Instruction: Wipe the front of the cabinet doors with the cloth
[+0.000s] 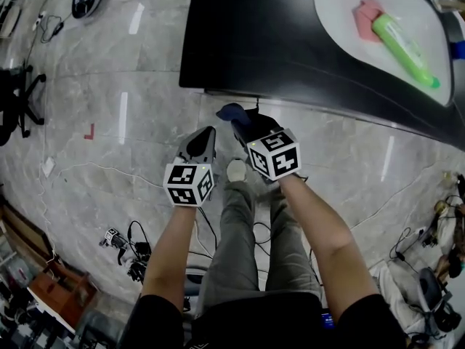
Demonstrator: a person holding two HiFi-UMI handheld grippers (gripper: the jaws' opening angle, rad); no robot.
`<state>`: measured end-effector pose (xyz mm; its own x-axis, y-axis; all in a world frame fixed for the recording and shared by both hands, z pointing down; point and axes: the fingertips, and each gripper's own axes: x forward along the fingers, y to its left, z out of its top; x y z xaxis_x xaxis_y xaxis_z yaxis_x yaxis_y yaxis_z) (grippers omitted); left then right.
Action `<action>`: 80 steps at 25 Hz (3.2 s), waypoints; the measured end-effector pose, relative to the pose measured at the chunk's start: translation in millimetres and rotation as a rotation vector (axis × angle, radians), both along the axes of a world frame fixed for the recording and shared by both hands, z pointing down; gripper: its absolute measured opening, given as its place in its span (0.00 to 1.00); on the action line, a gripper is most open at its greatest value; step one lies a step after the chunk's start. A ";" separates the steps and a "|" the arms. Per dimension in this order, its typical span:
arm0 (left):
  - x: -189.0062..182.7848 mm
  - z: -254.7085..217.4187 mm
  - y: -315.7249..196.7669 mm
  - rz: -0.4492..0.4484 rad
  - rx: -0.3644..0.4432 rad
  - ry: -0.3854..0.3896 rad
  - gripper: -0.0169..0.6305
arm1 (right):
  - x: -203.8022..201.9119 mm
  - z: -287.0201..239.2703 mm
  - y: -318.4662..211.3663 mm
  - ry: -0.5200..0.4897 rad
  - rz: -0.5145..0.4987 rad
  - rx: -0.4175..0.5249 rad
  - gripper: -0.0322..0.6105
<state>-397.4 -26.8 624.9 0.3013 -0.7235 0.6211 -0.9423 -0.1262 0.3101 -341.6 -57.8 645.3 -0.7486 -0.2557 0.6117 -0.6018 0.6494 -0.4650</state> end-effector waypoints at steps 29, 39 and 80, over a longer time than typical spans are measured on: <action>160.1 -1.3 -35.5 0.202 0.007 0.034 0.04 | 195.2 13.0 -38.2 0.123 0.205 0.075 0.24; 224.8 -1.2 -41.0 0.306 -0.007 0.037 0.04 | 267.6 19.4 -42.0 0.143 0.310 0.054 0.24; 278.1 -132.2 44.3 0.204 0.026 0.061 0.04 | 305.8 -146.4 73.9 -0.043 0.342 0.038 0.24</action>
<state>-119.3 17.5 492.8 0.4798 -0.6594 0.5788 -0.8759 -0.3213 0.3600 -35.8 16.1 498.9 -0.6405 -0.5185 0.5665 -0.7679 0.4308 -0.4741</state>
